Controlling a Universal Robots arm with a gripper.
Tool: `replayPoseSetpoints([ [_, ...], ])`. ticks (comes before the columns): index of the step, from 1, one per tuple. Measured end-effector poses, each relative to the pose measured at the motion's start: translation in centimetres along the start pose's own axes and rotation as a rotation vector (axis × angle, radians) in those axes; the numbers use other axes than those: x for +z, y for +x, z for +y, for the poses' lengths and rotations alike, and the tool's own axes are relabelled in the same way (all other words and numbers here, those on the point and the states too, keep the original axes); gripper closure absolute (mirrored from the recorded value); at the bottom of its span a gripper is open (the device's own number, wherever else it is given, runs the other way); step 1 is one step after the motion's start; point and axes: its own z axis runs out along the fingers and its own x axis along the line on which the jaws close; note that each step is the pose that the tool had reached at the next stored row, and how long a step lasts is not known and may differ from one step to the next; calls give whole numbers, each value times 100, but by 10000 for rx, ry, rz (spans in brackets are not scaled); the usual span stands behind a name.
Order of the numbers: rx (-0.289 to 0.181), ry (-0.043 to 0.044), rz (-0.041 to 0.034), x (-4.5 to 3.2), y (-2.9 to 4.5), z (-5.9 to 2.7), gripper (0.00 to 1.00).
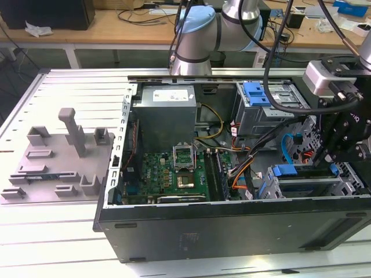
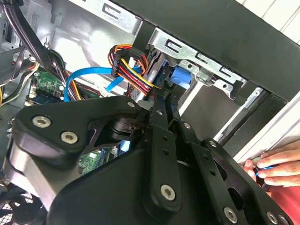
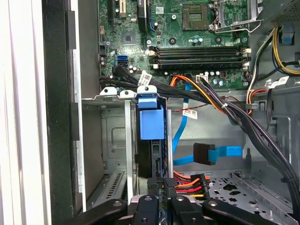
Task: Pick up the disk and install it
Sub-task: 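Insert the first disk wire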
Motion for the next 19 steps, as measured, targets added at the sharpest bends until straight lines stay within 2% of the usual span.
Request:
replayPoseSetpoints([
  [4, 0, 10, 1, -37, 1, 0, 84],
  [19, -1, 22, 1, -37, -2, 13, 84],
])
